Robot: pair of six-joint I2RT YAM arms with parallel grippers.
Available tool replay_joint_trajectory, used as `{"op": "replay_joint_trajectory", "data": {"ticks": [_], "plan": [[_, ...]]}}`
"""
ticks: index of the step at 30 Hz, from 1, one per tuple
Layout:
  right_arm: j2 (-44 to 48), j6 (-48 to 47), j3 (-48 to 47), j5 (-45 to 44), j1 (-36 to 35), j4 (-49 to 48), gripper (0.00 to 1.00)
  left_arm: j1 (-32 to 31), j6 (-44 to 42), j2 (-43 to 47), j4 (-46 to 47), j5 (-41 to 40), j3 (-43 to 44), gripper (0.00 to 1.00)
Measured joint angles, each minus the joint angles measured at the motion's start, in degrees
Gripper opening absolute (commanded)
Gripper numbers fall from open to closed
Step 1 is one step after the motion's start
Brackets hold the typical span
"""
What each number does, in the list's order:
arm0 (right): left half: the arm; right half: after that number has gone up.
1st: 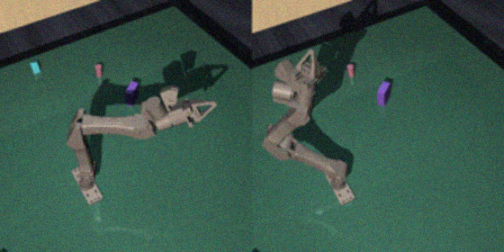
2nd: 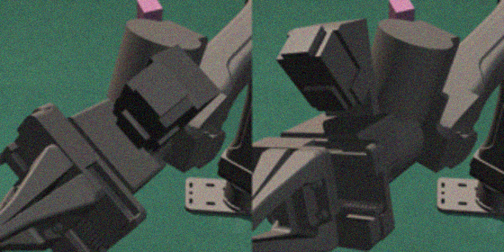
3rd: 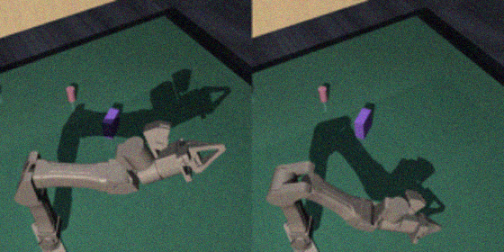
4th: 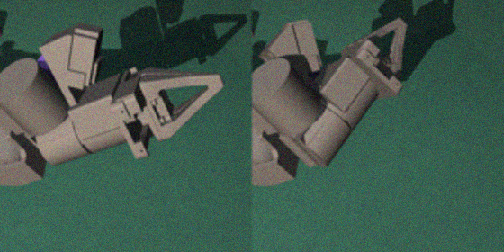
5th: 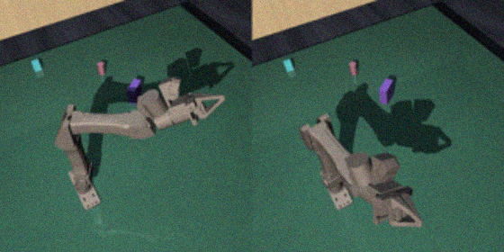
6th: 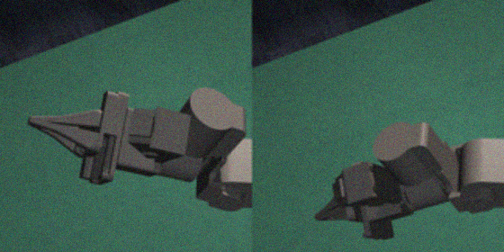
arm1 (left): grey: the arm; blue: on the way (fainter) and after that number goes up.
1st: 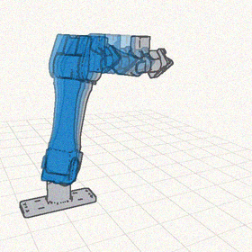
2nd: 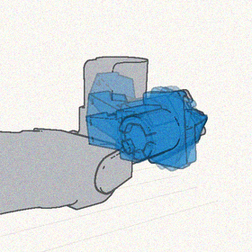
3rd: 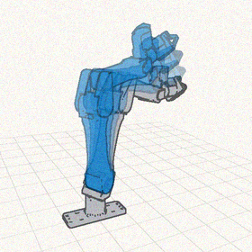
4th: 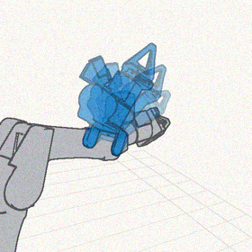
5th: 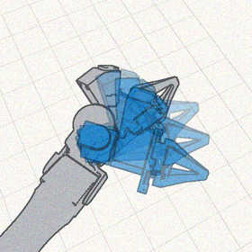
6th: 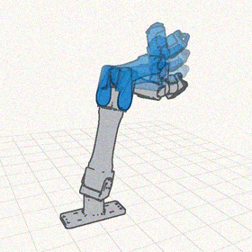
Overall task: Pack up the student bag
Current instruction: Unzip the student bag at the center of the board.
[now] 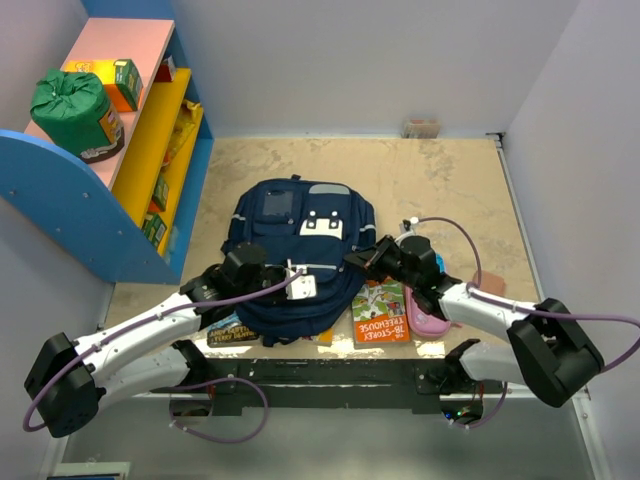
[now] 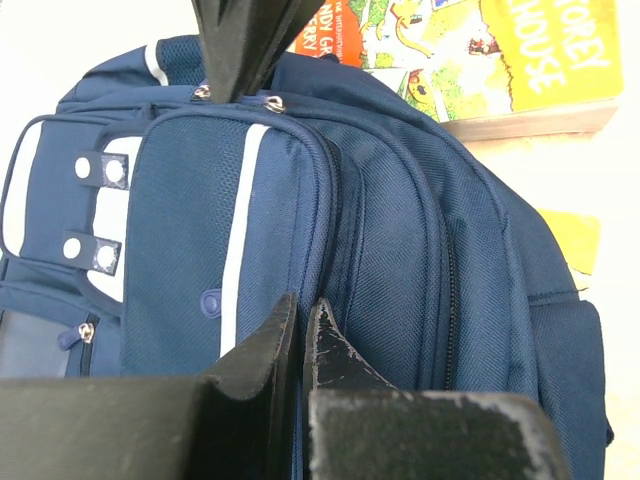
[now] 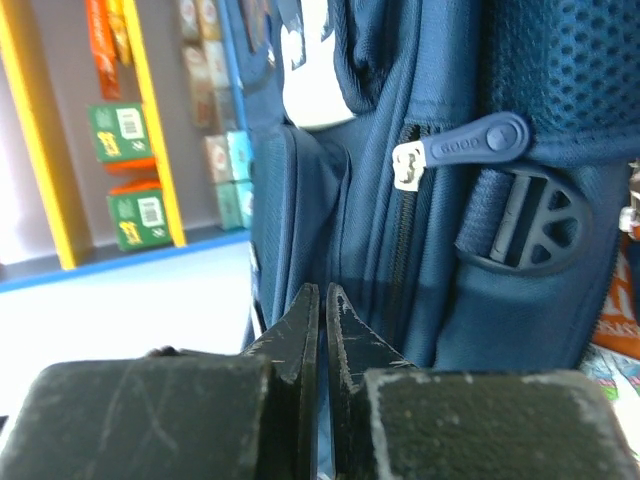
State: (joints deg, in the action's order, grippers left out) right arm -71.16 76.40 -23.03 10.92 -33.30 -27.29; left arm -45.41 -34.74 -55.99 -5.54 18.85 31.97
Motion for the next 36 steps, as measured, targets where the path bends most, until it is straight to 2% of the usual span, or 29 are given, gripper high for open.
{"op": "replay_joint_trajectory", "data": {"ticks": [9, 18, 22, 27, 30, 33, 34, 35, 36], "plan": [[8.4, -5.6, 0.1, -2.2, 0.0, 9.1, 0.0, 0.0, 0.2, -0.7, 0.5, -0.9, 0.2, 0.0], [12.8, -8.9, 0.1, -4.3, 0.0, 16.5, 0.0, -4.2, 1.3, -6.5, 1.7, -6.8, 1.9, 0.0], [11.6, -12.2, -0.8, -3.1, 0.0, 19.0, 0.0, -4.0, 1.7, -6.6, 1.7, -9.0, 3.0, 0.0], [6.0, -17.2, -3.4, 4.0, -1.7, 20.7, 0.0, -2.5, 1.7, -7.3, 6.0, -11.9, 4.8, 0.0], [6.2, -20.3, -4.2, 5.5, -1.7, 22.5, 0.0, -2.2, 1.6, -7.5, 6.0, -11.7, 5.0, 0.0], [7.6, -24.1, -6.3, 5.5, -1.7, 27.0, 0.1, -2.1, 1.1, -7.3, 5.3, -10.2, 5.0, 0.0], [8.4, -25.7, -7.5, 5.0, -1.7, 29.4, 0.23, -1.9, 0.7, -7.1, 4.5, -9.3, 5.0, 0.0], [9.4, -27.5, -9.0, 4.3, -1.7, 31.7, 0.3, -1.8, 0.4, -6.9, 4.0, -8.8, 5.0, 0.0], [10.6, -29.3, -10.4, 3.2, -1.7, 33.7, 0.32, -1.6, -0.3, -6.4, 3.2, -8.1, 5.0, 0.0]]}}
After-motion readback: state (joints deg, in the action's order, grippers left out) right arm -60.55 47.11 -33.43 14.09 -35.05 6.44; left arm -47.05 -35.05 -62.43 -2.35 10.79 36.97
